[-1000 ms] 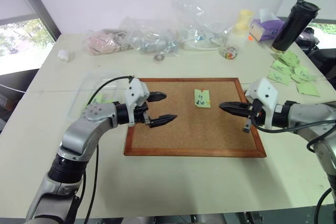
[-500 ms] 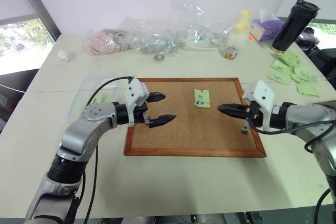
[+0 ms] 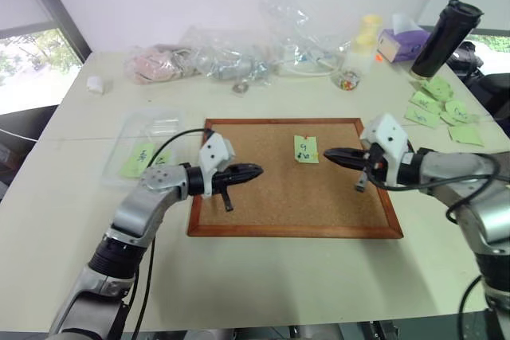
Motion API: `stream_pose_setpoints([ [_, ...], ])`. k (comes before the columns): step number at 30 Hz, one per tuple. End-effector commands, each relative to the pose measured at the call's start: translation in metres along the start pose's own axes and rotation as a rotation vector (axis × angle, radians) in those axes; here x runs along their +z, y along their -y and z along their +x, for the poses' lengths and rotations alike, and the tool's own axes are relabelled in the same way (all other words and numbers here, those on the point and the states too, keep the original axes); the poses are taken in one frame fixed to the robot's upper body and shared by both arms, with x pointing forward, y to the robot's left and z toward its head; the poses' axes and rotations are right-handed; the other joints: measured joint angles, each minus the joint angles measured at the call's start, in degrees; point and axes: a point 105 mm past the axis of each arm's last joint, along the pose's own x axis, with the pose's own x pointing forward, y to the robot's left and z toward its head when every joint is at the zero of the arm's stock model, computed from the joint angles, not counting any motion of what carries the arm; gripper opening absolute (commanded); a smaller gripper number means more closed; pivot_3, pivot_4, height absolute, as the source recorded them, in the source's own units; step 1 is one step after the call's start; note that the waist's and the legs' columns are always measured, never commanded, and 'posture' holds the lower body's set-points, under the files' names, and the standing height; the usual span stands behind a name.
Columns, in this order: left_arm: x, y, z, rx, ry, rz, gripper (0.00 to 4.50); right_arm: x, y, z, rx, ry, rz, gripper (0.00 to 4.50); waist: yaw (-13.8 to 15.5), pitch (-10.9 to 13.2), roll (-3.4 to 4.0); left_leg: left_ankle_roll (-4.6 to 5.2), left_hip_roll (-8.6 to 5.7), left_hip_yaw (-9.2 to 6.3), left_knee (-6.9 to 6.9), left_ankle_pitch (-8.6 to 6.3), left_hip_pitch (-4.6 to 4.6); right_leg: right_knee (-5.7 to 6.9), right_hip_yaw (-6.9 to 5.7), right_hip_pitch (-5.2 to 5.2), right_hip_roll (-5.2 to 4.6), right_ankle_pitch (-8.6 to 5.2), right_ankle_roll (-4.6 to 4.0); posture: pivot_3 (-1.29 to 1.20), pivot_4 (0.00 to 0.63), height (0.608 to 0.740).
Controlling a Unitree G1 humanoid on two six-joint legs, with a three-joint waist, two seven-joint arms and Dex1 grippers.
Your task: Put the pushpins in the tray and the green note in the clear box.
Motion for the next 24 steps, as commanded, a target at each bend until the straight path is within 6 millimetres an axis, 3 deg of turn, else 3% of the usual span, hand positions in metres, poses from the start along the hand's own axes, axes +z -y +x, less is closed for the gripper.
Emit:
stream_pose_setpoints([
  [1,-0.011,0.001,0.005,-0.011,-0.025,0.010,0.14,0.007,0.012,0.013,-0.061,0.023,-0.017,0.00,-0.03,0.00,-0.01,0.00,0.00,0.00,0.00,0.00,-0.02,0.00,0.00,-0.02,0.00,0.00,0.00,0.00,0.150,0.740],
  [8,-0.040,0.002,0.009,0.009,-0.090,-0.018,0.14,-0.003,0.038,0.045,-0.139,-0.054,0.065,0.00,-0.09,-0.01,0.01,0.00,-0.01,0.00,0.00,0.00,-0.03,0.01,-0.01,-0.05,-0.01,0.00,0.00,0.00,0.150,0.740],
  [11,-0.044,0.003,0.008,0.014,-0.094,-0.021,0.00,-0.004,0.041,0.055,-0.134,-0.076,0.073,0.82,0.06,-0.01,0.01,0.00,-0.03,-0.02,0.00,0.00,-0.02,0.02,-0.02,-0.04,-0.02,0.00,0.00,0.00,0.150,0.740],
  [16,-0.044,0.004,0.007,0.023,-0.093,-0.019,0.00,-0.007,0.049,0.066,-0.154,-0.111,0.078,3.29,-0.12,-0.03,0.03,0.00,-0.04,-0.03,0.01,0.00,-0.01,0.03,-0.03,-0.02,-0.03,0.01,0.00,0.00,0.150,0.740],
  [24,-0.043,0.007,0.006,0.034,-0.089,-0.020,0.00,-0.018,0.059,0.078,-0.183,-0.117,0.177,3.29,-0.36,-0.03,0.04,0.00,-0.03,-0.04,-0.01,0.00,0.00,0.04,-0.04,-0.03,-0.02,0.01,0.01,0.00,0.150,0.740],
])
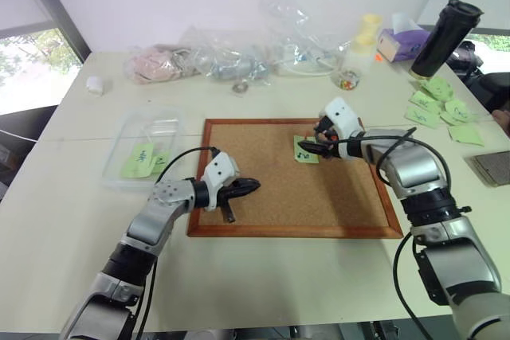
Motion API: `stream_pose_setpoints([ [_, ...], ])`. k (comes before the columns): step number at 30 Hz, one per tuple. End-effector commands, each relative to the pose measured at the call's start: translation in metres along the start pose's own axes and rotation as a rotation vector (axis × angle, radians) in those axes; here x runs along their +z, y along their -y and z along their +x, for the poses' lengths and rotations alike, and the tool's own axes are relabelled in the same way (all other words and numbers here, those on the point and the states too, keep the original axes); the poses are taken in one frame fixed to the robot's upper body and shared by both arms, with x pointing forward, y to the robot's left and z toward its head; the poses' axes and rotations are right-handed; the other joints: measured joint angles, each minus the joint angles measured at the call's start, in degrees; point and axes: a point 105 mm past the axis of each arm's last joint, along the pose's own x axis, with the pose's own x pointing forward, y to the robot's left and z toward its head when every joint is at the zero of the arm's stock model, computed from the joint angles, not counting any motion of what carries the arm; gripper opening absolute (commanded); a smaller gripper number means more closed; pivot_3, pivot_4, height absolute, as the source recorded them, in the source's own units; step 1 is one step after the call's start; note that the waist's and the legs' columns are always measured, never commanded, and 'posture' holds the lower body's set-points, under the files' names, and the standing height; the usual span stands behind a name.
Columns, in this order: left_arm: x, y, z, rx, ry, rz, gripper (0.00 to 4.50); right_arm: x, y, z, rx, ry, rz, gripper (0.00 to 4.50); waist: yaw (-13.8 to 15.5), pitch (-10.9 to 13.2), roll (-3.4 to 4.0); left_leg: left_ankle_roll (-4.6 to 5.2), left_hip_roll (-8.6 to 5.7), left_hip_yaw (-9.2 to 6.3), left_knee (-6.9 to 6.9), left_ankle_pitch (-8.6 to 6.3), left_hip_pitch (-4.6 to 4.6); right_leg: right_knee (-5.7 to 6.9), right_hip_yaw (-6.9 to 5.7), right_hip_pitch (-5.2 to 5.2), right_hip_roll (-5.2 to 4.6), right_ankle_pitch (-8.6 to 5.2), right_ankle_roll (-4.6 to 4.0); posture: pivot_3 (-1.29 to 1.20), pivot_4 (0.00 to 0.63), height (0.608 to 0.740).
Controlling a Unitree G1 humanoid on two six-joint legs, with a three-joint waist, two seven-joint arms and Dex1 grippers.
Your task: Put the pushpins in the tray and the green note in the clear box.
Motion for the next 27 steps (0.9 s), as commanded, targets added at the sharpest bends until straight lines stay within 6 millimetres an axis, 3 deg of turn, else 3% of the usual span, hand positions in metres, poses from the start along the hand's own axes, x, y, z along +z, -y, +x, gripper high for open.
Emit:
stream_pose_setpoints([
  [1,-0.007,0.006,0.001,-0.007,-0.034,-0.009,0.00,0.017,0.010,0.000,-0.031,0.060,0.025,3.29,-0.09,0.00,0.00,0.00,0.00,0.00,0.00,0.00,0.00,0.00,0.00,0.00,0.00,0.00,0.00,0.00,0.150,0.740],
  [8,-0.007,0.008,0.000,-0.004,-0.037,-0.013,0.00,0.012,0.016,0.009,-0.044,0.041,0.030,3.29,-0.24,-0.01,0.01,0.00,0.00,0.00,-0.01,0.00,0.00,0.01,-0.01,0.00,0.00,0.00,0.00,0.00,0.150,0.740],
  [12,-0.008,0.008,0.000,0.001,-0.038,-0.014,0.00,0.009,0.016,0.012,-0.042,0.035,0.026,2.01,-0.31,-0.01,0.01,0.00,0.00,0.00,-0.01,0.00,0.00,0.01,-0.01,-0.01,-0.01,0.00,0.00,0.00,0.150,0.740],
  [15,-0.008,0.009,-0.001,0.006,-0.037,-0.015,0.00,0.007,0.011,0.014,-0.018,0.035,0.026,0.30,-0.42,-0.01,0.01,0.00,0.00,0.00,-0.02,0.00,0.00,0.01,-0.01,-0.01,0.00,0.00,0.00,0.00,0.150,0.740],
  [16,-0.008,0.009,-0.001,0.007,-0.037,-0.015,0.00,0.006,0.009,0.015,-0.012,0.035,0.029,0.06,-0.46,-0.01,0.02,0.00,0.00,-0.01,-0.02,0.00,0.00,0.01,-0.02,-0.01,-0.01,0.00,0.00,0.00,0.150,0.740],
  [22,-0.010,0.011,-0.002,0.000,-0.045,-0.025,0.00,0.015,0.008,0.014,-0.023,0.089,0.050,0.06,-1.01,-0.01,0.02,0.00,0.00,-0.03,-0.02,0.00,0.00,0.02,-0.03,0.00,-0.01,0.00,0.00,0.00,0.150,0.740],
  [27,-0.012,0.014,0.000,-0.008,-0.053,-0.033,0.00,0.051,0.019,-0.023,-0.067,0.234,0.005,0.06,-0.97,-0.01,0.03,0.00,-0.01,-0.05,-0.03,0.00,-0.07,0.02,-0.03,-0.09,-0.02,0.00,0.00,0.00,0.150,0.740],
])
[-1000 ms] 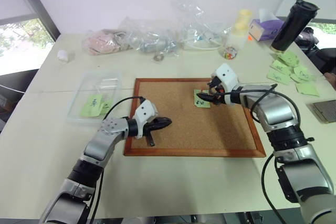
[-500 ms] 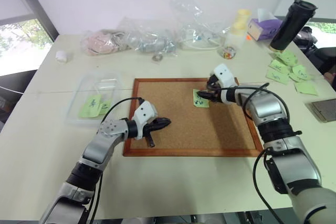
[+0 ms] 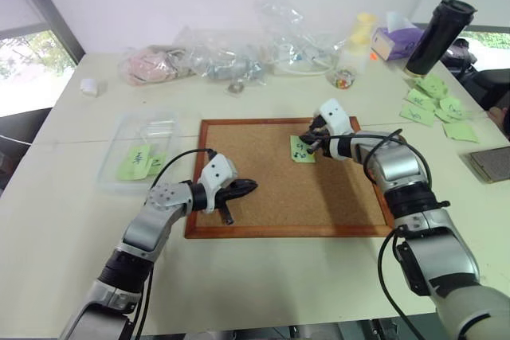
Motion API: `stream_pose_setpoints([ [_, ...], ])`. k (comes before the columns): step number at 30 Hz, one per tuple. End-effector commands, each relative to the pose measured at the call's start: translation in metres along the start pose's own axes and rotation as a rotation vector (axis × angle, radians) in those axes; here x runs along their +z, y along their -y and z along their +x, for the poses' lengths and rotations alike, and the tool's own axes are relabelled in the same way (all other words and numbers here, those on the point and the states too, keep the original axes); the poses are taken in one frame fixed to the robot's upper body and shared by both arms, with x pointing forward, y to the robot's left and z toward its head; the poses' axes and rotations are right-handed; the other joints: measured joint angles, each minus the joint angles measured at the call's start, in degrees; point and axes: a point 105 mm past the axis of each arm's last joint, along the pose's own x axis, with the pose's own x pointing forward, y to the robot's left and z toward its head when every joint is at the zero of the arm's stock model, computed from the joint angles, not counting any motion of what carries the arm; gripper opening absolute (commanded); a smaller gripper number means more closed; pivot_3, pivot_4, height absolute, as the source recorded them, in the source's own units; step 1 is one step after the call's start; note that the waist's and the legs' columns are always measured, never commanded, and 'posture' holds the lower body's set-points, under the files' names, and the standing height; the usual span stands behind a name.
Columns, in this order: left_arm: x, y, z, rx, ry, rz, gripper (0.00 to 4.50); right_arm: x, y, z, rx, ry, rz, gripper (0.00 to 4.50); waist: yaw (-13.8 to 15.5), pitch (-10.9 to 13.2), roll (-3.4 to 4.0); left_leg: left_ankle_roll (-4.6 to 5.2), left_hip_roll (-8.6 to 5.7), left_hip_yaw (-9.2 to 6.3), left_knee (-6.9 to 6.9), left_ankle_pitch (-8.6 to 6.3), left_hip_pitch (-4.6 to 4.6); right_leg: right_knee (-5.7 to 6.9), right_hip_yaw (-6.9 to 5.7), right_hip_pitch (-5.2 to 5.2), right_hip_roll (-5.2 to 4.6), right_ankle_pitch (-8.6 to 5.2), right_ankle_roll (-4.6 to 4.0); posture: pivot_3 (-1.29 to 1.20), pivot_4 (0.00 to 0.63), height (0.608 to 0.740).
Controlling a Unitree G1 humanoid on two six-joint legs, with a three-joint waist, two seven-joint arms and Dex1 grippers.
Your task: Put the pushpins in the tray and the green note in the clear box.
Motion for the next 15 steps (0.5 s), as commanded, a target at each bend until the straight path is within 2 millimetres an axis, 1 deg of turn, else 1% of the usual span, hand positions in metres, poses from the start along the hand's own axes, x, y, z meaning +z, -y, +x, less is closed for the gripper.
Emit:
stream_pose_setpoints([
  [1,-0.011,0.009,0.004,-0.031,-0.038,-0.027,0.00,0.061,0.014,-0.041,-0.051,0.213,-0.065,0.06,-0.11,0.00,0.00,0.00,-0.02,0.00,-0.01,0.00,0.00,0.00,0.00,0.00,-0.02,0.00,0.00,0.00,0.150,0.740],
  [3,-0.010,0.009,0.005,-0.028,-0.034,-0.028,0.00,0.067,0.017,-0.054,-0.065,0.238,-0.057,0.06,-0.01,0.00,0.00,0.00,-0.05,0.01,-0.01,0.00,0.01,0.00,0.01,0.01,-0.04,0.00,0.00,0.00,0.150,0.740],
  [5,-0.009,0.009,0.006,-0.032,-0.030,-0.033,0.00,0.071,0.032,-0.081,-0.125,0.271,-0.008,0.06,0.11,-0.01,-0.01,0.00,-0.05,-0.01,-0.01,0.00,0.03,-0.01,-0.01,0.06,-0.03,0.00,0.01,0.00,0.150,0.740],
  [7,-0.009,0.010,0.007,-0.039,-0.031,-0.035,0.00,0.066,0.046,-0.106,-0.196,0.269,0.020,0.06,0.58,-0.01,-0.01,0.01,-0.05,-0.03,-0.01,0.00,0.02,-0.02,-0.01,0.07,-0.03,0.00,0.00,0.00,0.150,0.740],
  [10,-0.010,0.013,0.008,-0.050,-0.034,-0.038,0.00,0.044,0.058,-0.126,-0.268,0.215,0.040,0.06,1.04,-0.01,-0.01,0.03,-0.06,0.01,0.00,-0.02,0.03,-0.05,0.03,0.09,-0.04,0.00,0.00,0.00,0.150,0.740],
  [13,-0.011,0.015,0.010,-0.060,-0.034,-0.040,0.00,0.012,0.071,-0.146,-0.365,0.137,0.076,0.06,1.12,-0.03,0.03,0.03,-0.04,0.05,0.00,-0.02,0.06,-0.02,0.07,0.09,-0.03,0.00,0.01,0.00,0.150,0.740],
  [15,-0.011,0.016,0.010,-0.063,-0.033,-0.042,0.00,-0.004,0.077,-0.154,-0.405,0.110,0.092,0.06,1.12,-0.05,0.05,0.03,-0.04,0.08,0.01,-0.02,0.06,-0.02,0.09,0.09,-0.03,0.00,0.01,0.00,0.150,0.740],
])
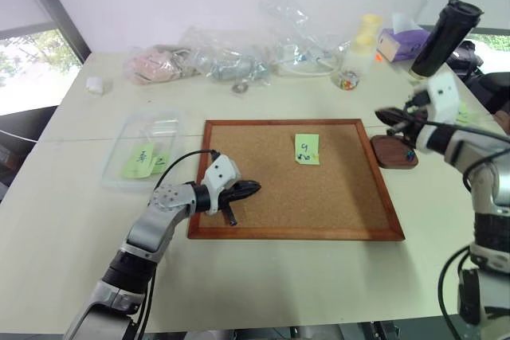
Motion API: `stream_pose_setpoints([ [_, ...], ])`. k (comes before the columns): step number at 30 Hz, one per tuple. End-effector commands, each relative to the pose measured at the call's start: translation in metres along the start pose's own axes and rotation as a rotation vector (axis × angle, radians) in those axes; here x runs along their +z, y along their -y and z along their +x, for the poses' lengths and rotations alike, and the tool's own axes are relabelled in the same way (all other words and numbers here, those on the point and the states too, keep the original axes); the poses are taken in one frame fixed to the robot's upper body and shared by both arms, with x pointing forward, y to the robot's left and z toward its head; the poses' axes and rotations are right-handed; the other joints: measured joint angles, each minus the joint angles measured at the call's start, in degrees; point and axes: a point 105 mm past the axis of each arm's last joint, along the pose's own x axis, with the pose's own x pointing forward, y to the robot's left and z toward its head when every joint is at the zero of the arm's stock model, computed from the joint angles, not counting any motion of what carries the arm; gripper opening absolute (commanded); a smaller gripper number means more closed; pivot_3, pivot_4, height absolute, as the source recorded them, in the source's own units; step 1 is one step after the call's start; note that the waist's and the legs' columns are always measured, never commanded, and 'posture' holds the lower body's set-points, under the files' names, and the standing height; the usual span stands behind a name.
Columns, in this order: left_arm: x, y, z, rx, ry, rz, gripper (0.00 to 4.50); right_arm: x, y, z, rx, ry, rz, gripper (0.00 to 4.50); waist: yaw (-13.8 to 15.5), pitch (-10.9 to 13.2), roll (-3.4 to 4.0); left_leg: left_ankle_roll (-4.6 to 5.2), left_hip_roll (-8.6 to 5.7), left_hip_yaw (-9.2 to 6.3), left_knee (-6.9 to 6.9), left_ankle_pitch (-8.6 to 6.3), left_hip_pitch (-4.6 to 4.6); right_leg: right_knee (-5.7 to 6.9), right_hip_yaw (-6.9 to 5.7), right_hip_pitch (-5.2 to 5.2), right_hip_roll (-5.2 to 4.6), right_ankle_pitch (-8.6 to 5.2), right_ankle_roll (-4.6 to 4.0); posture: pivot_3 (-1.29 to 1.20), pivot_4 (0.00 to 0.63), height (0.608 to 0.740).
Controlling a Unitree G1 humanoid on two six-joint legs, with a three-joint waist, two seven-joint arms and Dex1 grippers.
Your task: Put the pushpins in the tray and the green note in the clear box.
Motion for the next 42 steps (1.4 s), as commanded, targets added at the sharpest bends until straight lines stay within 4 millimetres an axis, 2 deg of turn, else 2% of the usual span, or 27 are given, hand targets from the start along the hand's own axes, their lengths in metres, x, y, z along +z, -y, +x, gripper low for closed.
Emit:
stream_pose_setpoints([
  [1,-0.011,0.012,0.005,-0.052,-0.037,-0.021,0.00,0.002,0.019,-0.018,-0.098,0.030,-0.026,0.06,0.01,-0.01,0.02,0.00,0.00,0.02,0.00,0.00,0.00,0.00,0.01,0.00,0.00,0.00,0.00,0.00,0.150,0.740],
  [5,-0.011,0.012,0.008,-0.060,-0.036,-0.020,0.00,-0.025,0.033,-0.018,-0.162,-0.015,0.016,0.06,0.05,-0.02,0.04,0.00,0.00,0.05,0.01,0.00,0.02,0.00,0.04,0.01,0.00,0.00,0.01,0.00,0.150,0.740],
  [12,-0.010,0.010,0.007,-0.063,-0.036,-0.017,0.00,-0.034,0.038,-0.007,-0.181,-0.005,0.068,0.06,0.15,-0.03,0.04,0.00,-0.01,0.05,0.03,0.00,0.03,0.00,0.03,0.05,0.00,0.01,0.01,0.00,0.150,0.740],
  [15,-0.010,0.010,0.007,-0.061,-0.035,-0.015,0.00,-0.038,0.034,-0.003,-0.159,-0.012,0.089,0.87,0.14,-0.03,0.05,0.00,-0.01,0.05,0.03,0.00,0.03,0.00,0.03,0.05,0.00,0.01,0.01,0.00,0.150,0.740],
  [17,-0.010,0.010,0.007,-0.058,-0.033,-0.016,0.00,-0.039,0.034,-0.002,-0.158,-0.016,0.089,1.73,0.13,-0.03,0.05,0.00,-0.01,0.05,0.04,0.00,0.03,0.00,0.03,0.05,0.00,0.01,0.01,0.00,0.150,0.740],
  [18,-0.010,0.010,0.007,-0.057,-0.032,-0.017,0.00,-0.038,0.034,-0.002,-0.158,-0.016,0.087,2.43,0.14,-0.04,0.05,0.00,-0.01,0.05,0.03,0.00,0.03,0.00,0.03,0.05,0.00,0.01,0.02,0.00,0.150,0.740],
  [19,-0.011,0.011,0.006,-0.056,-0.032,-0.018,0.00,-0.037,0.032,-0.001,-0.152,-0.013,0.090,2.86,0.15,-0.03,0.05,0.00,-0.01,0.05,0.03,0.00,0.03,0.00,0.03,0.05,0.00,0.01,0.01,0.00,0.150,0.740],
  [27,-0.013,0.011,0.003,-0.050,-0.037,-0.023,0.00,-0.034,0.026,0.001,-0.131,-0.004,0.094,2.86,0.09,-0.04,0.06,0.00,0.00,0.05,0.03,0.00,0.04,0.00,0.03,0.05,0.00,0.01,0.02,0.00,0.150,0.740],
  [30,-0.014,0.012,0.003,-0.050,-0.039,-0.023,0.00,-0.021,0.010,0.003,-0.055,0.037,0.100,2.86,0.01,-0.05,0.08,0.00,0.00,0.05,0.03,0.00,0.04,0.00,0.03,0.05,0.00,0.01,0.02,0.00,0.150,0.740],
  [32,-0.014,0.012,0.003,-0.051,-0.039,-0.023,0.00,-0.011,-0.013,0.005,0.046,0.062,0.092,2.86,-0.01,-0.08,0.13,0.00,0.01,0.05,0.02,0.00,0.04,0.00,0.04,0.04,0.01,0.01,0.02,0.00,0.150,0.740],
  [34,-0.014,0.012,0.002,-0.052,-0.040,-0.022,0.00,-0.006,-0.026,0.005,0.098,0.070,0.086,2.86,0.03,-0.08,0.14,0.00,0.02,0.05,0.02,0.00,0.03,0.00,0.03,0.04,0.01,0.01,0.02,0.00,0.150,0.740],
  [37,-0.014,0.011,0.003,-0.053,-0.043,-0.019,0.00,0.003,-0.084,0.013,0.305,0.092,0.015,2.86,0.00,-0.08,0.14,0.00,0.02,0.04,0.02,0.00,0.03,-0.01,0.04,0.04,0.01,0.01,0.02,0.00,0.150,0.740],
  [38,-0.014,0.010,0.003,-0.054,-0.043,-0.018,0.00,0.002,-0.094,0.016,0.334,0.091,0.008,2.86,0.00,-0.09,0.14,0.00,0.03,0.03,0.01,0.00,0.04,-0.02,0.03,0.04,0.02,0.01,0.02,0.00,0.150,0.740],
  [42,-0.013,0.010,0.003,-0.054,-0.042,-0.015,0.00,-0.009,-0.108,0.025,0.351,0.062,-0.020,2.86,0.25,-0.08,0.14,0.00,-0.01,0.00,0.04,0.00,0.03,-0.01,0.02,0.07,0.00,0.01,0.02,0.00,0.150,0.740],
])
